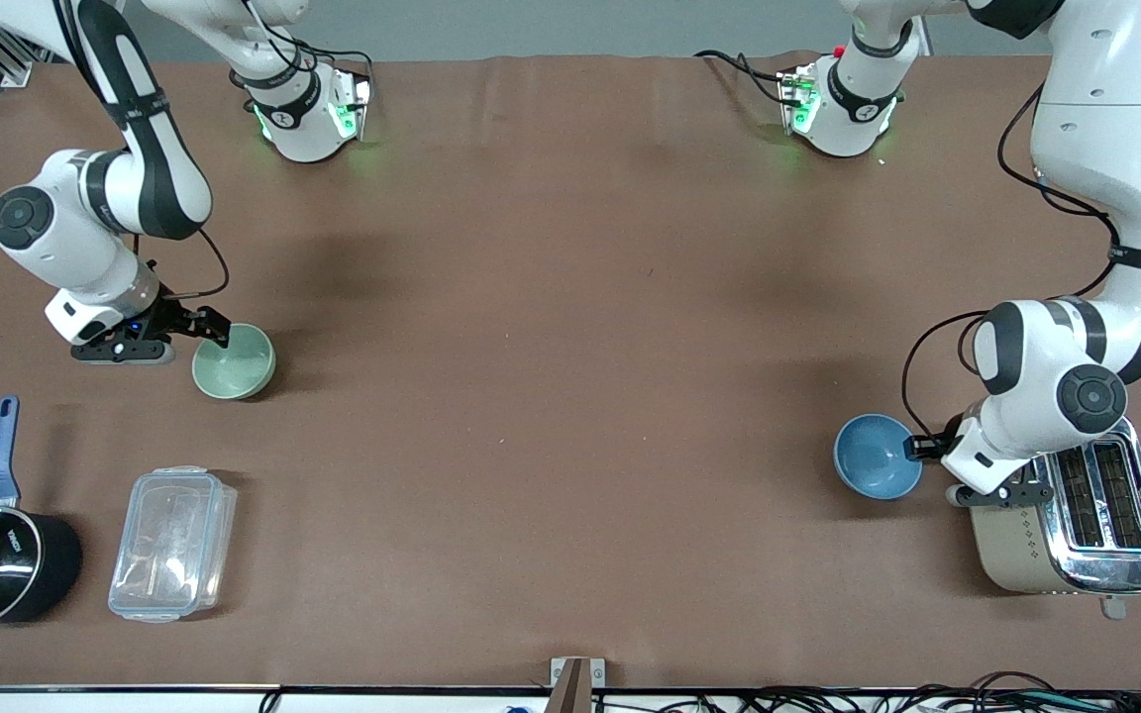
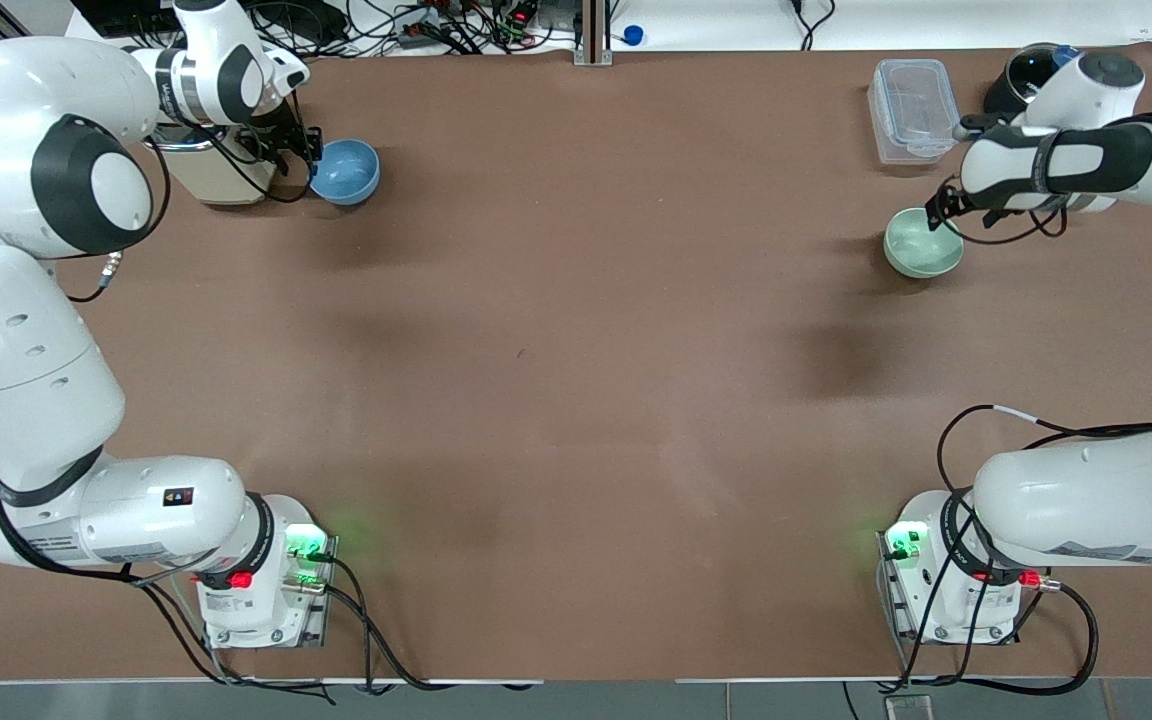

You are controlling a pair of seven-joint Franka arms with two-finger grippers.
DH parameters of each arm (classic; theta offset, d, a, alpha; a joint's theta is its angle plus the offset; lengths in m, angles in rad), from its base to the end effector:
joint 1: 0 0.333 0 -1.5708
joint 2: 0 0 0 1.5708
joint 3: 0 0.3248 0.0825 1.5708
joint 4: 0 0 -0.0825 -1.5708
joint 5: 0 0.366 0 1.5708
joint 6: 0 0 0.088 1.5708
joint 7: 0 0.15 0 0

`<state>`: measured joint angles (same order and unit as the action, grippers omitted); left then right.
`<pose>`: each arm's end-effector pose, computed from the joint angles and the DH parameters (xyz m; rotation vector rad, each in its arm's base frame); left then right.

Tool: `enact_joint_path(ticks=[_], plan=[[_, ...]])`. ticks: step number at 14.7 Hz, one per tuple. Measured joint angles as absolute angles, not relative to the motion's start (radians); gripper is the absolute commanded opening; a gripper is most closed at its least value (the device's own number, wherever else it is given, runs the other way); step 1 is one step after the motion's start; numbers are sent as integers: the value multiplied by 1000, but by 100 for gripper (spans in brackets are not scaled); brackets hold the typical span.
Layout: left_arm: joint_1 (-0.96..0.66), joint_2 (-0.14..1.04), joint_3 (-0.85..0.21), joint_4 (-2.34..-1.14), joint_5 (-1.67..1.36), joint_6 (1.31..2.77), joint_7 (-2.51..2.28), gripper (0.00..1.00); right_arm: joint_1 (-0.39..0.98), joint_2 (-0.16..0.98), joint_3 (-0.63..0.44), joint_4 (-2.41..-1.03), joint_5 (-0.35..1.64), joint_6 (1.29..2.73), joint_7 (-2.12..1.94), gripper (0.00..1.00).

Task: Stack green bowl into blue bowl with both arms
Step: 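Grasp the green bowl with the right gripper while the left gripper grasps the blue bowl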

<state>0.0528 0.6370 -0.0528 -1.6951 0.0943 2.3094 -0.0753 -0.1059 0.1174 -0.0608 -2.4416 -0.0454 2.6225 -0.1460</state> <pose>0.6662 0.0076 0.2008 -3.1030 -0.0327 0.0307 0.4808 -0.0813 0.2417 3.0998 0.0289 0.0899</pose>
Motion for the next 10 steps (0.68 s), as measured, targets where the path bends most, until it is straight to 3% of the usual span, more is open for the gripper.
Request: enact_joint_path(ticks=[3,7,8,10], plan=[[45,650,-53,-1689,94,2310,-76,1,-114,211,-77,-2459,-45,2736,-165,75],[44,647,-64,-1676,92,2308,-76,0,-114,271,-77,-2460,-45,2767,-166,8],[45,647,-73,-1671,92,2309,-78,0,-114,271,-77,-2459,-45,2767,-165,2],[50,646,-131,-1651,92,2306,-127,0,-114,270,-78,-2457,-41,2767,-162,0]])
